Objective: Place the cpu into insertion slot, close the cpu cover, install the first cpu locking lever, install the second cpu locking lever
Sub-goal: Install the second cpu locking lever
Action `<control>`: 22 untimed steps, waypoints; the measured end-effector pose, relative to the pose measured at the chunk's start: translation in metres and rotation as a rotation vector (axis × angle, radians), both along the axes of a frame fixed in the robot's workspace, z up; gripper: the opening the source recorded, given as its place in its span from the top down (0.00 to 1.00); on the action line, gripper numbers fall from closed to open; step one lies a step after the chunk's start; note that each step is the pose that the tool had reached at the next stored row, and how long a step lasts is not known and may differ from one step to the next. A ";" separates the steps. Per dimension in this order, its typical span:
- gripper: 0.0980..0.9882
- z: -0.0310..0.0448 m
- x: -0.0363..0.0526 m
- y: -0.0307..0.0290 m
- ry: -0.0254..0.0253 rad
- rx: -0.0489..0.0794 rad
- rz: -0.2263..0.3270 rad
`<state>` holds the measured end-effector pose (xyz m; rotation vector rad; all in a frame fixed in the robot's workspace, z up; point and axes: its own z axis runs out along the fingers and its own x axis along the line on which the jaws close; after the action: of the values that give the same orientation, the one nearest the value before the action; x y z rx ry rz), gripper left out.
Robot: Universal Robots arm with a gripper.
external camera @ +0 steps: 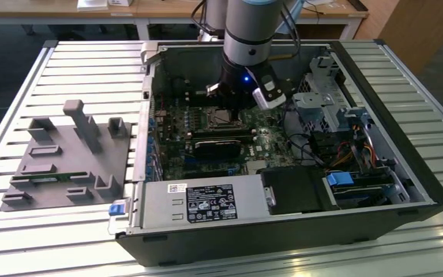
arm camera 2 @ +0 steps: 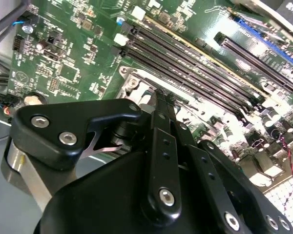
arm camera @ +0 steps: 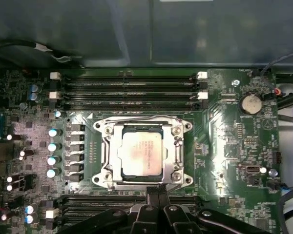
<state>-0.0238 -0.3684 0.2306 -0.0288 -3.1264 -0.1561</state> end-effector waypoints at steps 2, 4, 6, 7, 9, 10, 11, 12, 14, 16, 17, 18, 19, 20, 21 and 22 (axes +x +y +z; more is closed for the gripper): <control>0.99 -0.0005 -0.0041 -0.0007 0.0001 0.000 0.000; 0.99 -0.0010 -0.0084 -0.0017 0.0001 0.000 0.000; 0.99 -0.0014 -0.0115 -0.0033 0.0000 0.000 0.000; 0.99 -0.0016 -0.0132 -0.0040 0.0000 0.000 0.000; 0.99 -0.0021 -0.0179 -0.0046 0.0000 0.000 0.000; 0.99 -0.0024 -0.0205 -0.0046 -0.0001 0.000 0.000; 0.99 -0.0028 -0.0232 -0.0047 -0.0001 0.000 0.000; 0.99 -0.0032 -0.0250 -0.0048 -0.0001 0.000 0.000; 0.99 -0.0039 -0.0258 -0.0050 0.0001 0.000 0.000; 0.99 -0.0045 -0.0260 -0.0053 0.0001 0.000 0.000; 0.99 -0.0047 -0.0260 -0.0056 0.0001 0.000 0.000; 0.99 -0.0049 -0.0260 -0.0059 0.0001 0.000 0.000; 0.99 -0.0050 -0.0260 -0.0063 0.0001 0.000 0.000; 0.99 -0.0051 -0.0260 -0.0066 0.0001 0.000 0.000; 0.99 -0.0053 -0.0260 -0.0067 0.0000 0.000 0.000; 0.99 -0.0055 -0.0260 -0.0068 0.0001 0.000 0.000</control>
<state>-0.0498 -0.3752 0.2251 -0.0291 -3.1263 -0.1560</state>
